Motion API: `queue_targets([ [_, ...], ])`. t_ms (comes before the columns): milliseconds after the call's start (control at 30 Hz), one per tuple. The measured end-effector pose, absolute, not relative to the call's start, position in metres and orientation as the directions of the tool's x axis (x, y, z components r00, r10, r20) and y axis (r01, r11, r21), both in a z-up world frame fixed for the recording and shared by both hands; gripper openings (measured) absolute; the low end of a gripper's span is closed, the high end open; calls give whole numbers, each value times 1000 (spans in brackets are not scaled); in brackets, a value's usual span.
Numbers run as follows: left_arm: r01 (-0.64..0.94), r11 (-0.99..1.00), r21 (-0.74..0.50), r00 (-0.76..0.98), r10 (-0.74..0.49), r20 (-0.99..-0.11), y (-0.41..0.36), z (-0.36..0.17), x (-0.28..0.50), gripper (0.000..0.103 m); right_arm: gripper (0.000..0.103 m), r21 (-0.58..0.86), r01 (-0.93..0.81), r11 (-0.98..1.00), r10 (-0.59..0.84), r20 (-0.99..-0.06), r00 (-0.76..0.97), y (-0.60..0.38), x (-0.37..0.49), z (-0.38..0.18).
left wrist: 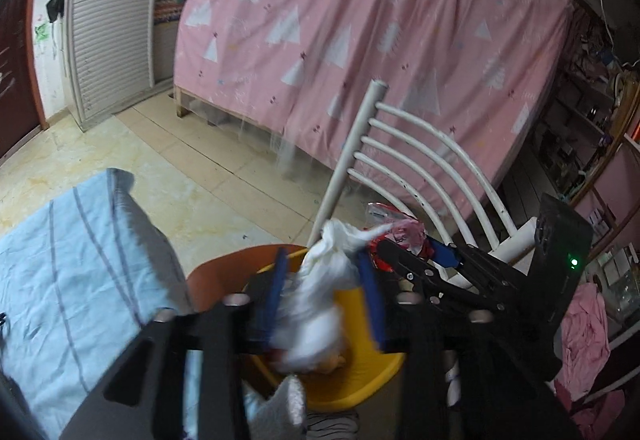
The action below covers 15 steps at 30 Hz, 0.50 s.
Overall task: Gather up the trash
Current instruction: 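Open both grippers to drop the tissue and red bag into the bucket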
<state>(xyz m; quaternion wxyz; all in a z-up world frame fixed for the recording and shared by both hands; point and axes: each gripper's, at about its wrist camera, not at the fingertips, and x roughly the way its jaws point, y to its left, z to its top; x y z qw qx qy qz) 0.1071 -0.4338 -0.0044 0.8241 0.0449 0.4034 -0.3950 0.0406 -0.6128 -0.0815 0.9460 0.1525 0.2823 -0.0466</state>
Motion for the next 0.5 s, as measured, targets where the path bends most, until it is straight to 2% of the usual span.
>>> queue_targets([
  [67,684,687,-246,358,-610,-708,-443,-8,108,71,40,269,180,946,-2,-551,835,-618,40,-84],
  [100,679,691,-248,360,-608,-708,-442,-8,109,73,41,272,181,945,-1,-552,834,-619,41,-86],
  [233,652,713,-256,368,-594,-716,-437,-12,114,74,45,280,176,944,11,-558,830,-618,43,-89],
  [300,638,723,-263,375,-591,-714,-434,-11,117,74,54,280,171,945,17,-561,827,-616,44,-91],
  [367,625,733,-268,384,-588,-712,-426,-10,119,75,59,277,163,947,22,-562,827,-616,46,-92],
  [500,609,743,-279,403,-593,-697,-409,-5,119,75,60,272,153,950,27,-563,826,-608,48,-91],
])
